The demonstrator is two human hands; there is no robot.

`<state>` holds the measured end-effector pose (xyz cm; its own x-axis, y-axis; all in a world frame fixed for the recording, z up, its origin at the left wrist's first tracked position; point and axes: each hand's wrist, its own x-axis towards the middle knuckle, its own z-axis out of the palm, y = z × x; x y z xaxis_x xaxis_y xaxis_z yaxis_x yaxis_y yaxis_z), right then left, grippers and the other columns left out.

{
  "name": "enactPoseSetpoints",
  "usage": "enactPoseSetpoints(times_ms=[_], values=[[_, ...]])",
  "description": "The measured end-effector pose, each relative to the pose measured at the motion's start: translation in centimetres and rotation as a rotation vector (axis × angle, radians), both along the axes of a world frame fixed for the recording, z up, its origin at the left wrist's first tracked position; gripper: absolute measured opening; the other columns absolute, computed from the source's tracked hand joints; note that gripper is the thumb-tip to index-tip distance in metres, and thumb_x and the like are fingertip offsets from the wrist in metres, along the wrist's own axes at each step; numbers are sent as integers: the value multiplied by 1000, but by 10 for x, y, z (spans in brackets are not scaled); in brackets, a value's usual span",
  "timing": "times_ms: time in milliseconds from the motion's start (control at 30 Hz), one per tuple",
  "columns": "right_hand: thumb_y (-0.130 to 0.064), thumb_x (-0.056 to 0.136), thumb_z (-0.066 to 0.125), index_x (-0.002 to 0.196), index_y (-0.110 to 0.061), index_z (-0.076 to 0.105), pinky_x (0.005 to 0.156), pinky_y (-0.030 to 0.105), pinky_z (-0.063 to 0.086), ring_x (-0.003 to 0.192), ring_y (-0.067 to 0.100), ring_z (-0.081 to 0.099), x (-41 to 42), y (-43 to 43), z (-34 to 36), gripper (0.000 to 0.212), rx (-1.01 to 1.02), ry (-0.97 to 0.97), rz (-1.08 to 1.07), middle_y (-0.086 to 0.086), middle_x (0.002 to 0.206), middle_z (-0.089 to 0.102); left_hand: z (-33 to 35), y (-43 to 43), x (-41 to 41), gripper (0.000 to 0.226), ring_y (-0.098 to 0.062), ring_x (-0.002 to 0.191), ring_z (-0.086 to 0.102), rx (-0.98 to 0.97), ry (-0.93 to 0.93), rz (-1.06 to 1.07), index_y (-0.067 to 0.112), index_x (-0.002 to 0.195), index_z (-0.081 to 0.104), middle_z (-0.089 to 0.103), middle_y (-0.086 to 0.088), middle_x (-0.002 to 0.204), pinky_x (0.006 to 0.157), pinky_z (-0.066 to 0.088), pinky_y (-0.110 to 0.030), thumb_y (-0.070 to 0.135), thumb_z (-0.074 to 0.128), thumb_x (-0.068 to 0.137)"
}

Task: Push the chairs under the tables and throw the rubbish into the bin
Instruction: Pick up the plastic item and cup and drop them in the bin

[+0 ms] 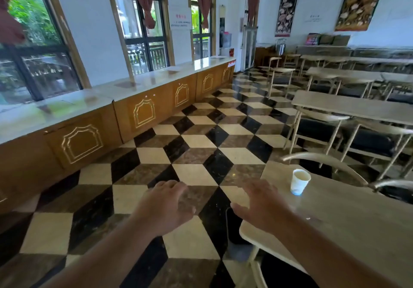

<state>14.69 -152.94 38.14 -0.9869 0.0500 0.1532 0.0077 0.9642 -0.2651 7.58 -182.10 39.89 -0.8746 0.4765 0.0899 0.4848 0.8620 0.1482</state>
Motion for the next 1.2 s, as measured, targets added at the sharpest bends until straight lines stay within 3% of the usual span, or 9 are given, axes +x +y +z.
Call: enactPoseSetpoints(times_ms=[100,200,333,400,600,700,833,933,1200], values=[[-77,83,43,152,-31,37,104,46,47,131,26,50,-66,6,-13,82,-58,-36,-24,1,145,56,-4,10,-70,78,-11,128,48,-6,-51,-20,46,146,38,48,16,149,87,41,-31,85,52,80],[-63,90,60,151,-31,31,90,44,58,114,26,65,-131,9,-31,75,-137,-52,-58,2,130,65,-3,24,-140,78,-15,133,49,-46,-69,-20,46,150,31,44,14,156,90,42,-32,78,60,85],[-66,92,58,133,-31,54,78,39,60,94,18,66,-216,18,-28,53,-79,-103,-92,-5,108,69,8,38,-234,72,-15,134,49,-81,-82,-61,44,150,35,46,12,154,96,48,-35,73,61,90],[-67,92,58,128,-31,60,82,38,59,98,17,64,-249,26,-17,51,-61,-95,-113,-6,110,67,14,47,-270,68,-15,136,48,-110,-27,-87,43,149,41,50,12,152,102,47,-38,72,59,91],[-71,91,55,146,-30,49,102,42,50,128,22,54,-350,34,-13,69,-22,-123,-170,-3,140,60,-11,70,-395,73,-16,134,50,-82,-45,-164,43,145,43,54,11,149,99,47,-39,83,48,84],[-69,89,54,141,-32,53,97,39,46,123,18,52,-386,49,-15,64,5,-106,-251,-5,136,61,-21,95,-464,74,-18,136,48,-76,-47,-250,42,148,42,52,10,152,102,46,-41,81,52,86],[-74,86,46,140,-33,51,85,41,45,116,19,53,-402,69,-15,67,23,-119,-483,-4,129,61,-24,140,-542,74,-14,122,53,-27,-56,-400,42,146,41,53,13,145,88,48,-37,82,50,86],[-75,83,43,142,-34,48,92,46,49,126,24,52,-390,82,-3,72,8,-159,-695,-4,139,58,-12,186,-581,68,-9,109,51,0,-57,-566,43,143,43,55,15,140,73,42,-29,79,54,87],[-55,93,64,137,-30,59,97,42,51,123,24,55,-322,118,-11,51,-27,-134,-1182,-4,135,63,-28,369,-572,66,-21,131,51,-5,-143,-1030,31,145,49,55,4,146,98,52,-44,70,59,92]])
